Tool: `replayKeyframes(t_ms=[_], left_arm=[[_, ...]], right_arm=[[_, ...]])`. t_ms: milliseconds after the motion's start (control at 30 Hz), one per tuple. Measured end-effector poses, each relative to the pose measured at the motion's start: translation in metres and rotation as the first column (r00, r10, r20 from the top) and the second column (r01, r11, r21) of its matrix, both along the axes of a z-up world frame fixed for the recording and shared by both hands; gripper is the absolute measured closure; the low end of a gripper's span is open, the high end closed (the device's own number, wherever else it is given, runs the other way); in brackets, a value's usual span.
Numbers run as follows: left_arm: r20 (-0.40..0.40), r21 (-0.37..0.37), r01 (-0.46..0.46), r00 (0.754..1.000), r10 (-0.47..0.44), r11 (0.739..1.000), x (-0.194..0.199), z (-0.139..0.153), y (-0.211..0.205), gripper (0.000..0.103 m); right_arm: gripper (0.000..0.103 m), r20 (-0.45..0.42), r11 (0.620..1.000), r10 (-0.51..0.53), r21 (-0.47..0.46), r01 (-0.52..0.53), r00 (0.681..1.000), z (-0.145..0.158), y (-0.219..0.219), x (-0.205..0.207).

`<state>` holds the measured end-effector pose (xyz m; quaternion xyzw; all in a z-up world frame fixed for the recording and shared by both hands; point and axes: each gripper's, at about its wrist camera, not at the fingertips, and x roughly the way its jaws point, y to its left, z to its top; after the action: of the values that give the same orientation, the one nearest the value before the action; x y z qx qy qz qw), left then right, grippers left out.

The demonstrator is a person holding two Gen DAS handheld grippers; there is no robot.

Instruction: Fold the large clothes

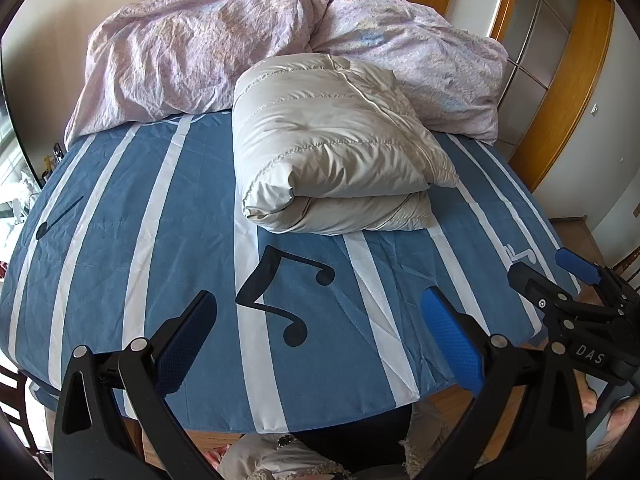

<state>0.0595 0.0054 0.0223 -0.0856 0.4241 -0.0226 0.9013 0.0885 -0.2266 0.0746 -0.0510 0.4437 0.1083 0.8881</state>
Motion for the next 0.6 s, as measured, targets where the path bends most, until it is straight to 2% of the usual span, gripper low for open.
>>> replayKeyframes(t_ms=[600], left_arm=[[-0.001,0.002,-0.005,1.0,0.005,1.0,0.0004,0.0009,-0.0003,0.001]], right_arm=[[0.002,-0.002,1.0,-0.002,-0.001,0.002,1.0,0.0001,-0.0003,0.0006]])
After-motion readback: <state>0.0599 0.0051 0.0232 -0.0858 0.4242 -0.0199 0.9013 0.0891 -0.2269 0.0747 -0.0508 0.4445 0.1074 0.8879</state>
